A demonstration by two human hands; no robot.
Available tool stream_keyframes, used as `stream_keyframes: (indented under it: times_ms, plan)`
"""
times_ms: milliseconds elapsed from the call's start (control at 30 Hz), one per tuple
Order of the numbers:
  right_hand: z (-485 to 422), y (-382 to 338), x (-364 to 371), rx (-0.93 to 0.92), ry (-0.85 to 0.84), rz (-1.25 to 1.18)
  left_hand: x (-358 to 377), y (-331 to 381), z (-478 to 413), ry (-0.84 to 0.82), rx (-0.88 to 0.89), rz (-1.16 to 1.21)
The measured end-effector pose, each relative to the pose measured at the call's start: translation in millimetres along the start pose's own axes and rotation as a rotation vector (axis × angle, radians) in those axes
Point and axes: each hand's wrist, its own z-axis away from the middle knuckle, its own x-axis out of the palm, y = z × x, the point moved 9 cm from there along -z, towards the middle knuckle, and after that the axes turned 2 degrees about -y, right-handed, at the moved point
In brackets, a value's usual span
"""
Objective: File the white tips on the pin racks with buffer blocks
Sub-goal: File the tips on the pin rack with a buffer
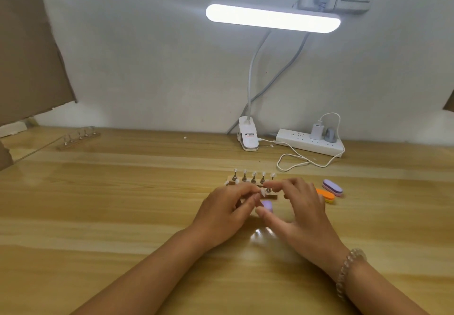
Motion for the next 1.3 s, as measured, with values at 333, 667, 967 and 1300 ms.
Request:
stream_keyframes:
  times_ms: [333,667,967,1300]
  plan:
    - [-5.9,-0.3,-23.8,-0.060,0.243,-0.134,-43.4,-9.3,6.9,0.399,-0.133,-0.231]
    - [-9.2,14.1,-19.0,0.017,0.198,-0.010,-25.1,-30.9,0.4,0.064,-0.212,-0.295]
    - [-10.2,22.1,-7.0,0.086,0.088,0.065,-23.2,-22.3,-0.8,0.071,-0.130,-0.256]
    - [-10.5,29.6,-10.6,0.163,0.058,0.012,-29.6,-33.2,0.9,0.088,-0.250,-0.289]
